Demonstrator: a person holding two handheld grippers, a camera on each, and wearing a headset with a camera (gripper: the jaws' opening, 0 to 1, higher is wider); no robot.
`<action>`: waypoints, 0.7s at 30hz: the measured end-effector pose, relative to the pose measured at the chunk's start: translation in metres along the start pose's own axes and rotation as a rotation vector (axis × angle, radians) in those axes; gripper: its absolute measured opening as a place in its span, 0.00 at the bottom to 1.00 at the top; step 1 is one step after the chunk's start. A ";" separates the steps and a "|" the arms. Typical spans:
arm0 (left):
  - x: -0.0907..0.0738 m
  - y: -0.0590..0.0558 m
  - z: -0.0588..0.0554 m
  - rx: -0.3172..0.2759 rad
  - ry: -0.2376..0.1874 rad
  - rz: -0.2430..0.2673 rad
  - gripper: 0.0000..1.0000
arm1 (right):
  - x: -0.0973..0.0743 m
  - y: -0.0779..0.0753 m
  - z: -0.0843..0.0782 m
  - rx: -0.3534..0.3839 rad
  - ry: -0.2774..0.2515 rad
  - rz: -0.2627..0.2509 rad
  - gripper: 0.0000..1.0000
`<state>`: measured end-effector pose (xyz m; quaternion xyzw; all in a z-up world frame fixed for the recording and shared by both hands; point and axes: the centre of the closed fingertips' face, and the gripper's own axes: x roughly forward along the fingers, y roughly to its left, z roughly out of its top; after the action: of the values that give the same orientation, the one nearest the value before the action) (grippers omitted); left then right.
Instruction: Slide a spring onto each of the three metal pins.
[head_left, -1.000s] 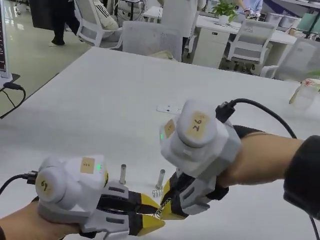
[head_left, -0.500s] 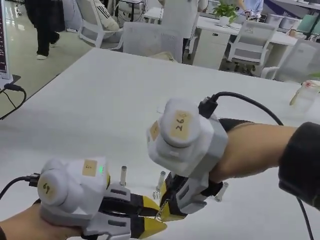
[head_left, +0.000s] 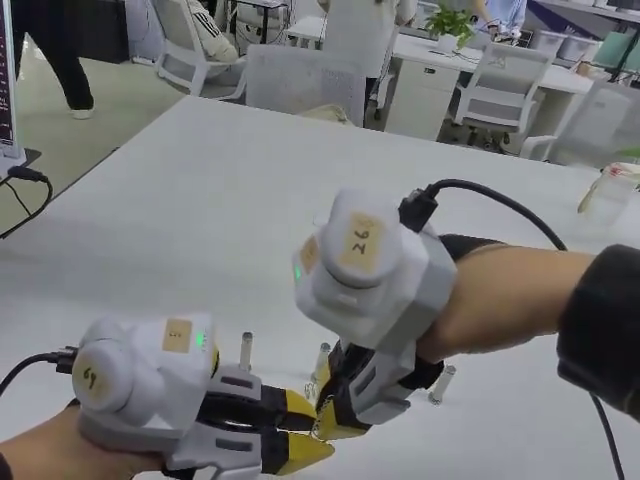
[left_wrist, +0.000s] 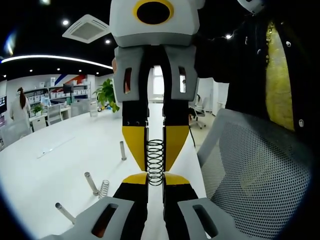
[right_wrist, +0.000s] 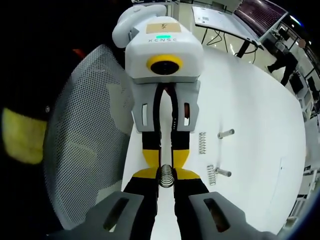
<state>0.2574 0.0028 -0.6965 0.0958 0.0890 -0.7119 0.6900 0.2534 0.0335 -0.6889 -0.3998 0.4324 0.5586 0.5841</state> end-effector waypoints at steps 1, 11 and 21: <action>0.000 0.000 0.000 0.001 0.000 0.001 0.03 | 0.000 0.000 0.000 -0.001 0.002 -0.001 0.08; 0.000 0.001 -0.001 -0.012 0.002 0.005 0.03 | 0.000 -0.001 -0.002 0.004 0.005 -0.001 0.08; 0.000 0.001 -0.003 -0.046 0.010 0.007 0.14 | -0.003 -0.006 -0.007 0.013 0.009 -0.009 0.08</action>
<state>0.2587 0.0038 -0.6996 0.0837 0.1084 -0.7066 0.6943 0.2584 0.0253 -0.6880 -0.4006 0.4367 0.5513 0.5873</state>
